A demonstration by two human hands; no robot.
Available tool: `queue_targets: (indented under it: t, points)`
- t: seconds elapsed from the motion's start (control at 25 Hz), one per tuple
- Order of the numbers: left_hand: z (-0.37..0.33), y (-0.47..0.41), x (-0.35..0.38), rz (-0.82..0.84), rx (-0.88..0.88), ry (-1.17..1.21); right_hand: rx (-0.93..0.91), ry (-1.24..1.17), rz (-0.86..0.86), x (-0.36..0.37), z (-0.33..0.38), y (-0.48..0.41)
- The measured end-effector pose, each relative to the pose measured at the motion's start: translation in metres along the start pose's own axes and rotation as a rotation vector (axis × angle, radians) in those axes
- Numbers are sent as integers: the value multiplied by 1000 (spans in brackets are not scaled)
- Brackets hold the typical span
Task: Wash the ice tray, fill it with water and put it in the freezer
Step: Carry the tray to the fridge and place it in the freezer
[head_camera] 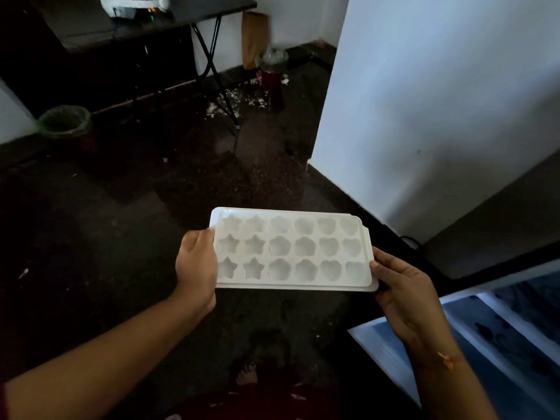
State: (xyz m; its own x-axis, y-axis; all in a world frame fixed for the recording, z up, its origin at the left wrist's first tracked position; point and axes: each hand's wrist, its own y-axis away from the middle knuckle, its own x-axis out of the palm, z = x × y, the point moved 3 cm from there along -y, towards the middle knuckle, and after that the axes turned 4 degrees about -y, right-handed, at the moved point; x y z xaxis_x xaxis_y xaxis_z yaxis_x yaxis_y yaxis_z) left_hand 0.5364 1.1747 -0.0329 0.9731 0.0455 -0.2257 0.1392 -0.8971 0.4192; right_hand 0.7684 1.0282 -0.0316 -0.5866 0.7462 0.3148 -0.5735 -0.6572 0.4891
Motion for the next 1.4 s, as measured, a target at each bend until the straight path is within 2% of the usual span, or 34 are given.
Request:
queue_targets:
  t: [0.4, 0.88, 1.4]
  points:
    - [18, 77, 48, 38, 77, -82, -13, -64, -74, -87, 15, 45]
    - [51, 169, 96, 200, 90, -118, -113, -124, -215, -186, 24, 128]
    - [44, 213, 159, 498, 172, -172, -177, -237, -492, -247, 18, 163]
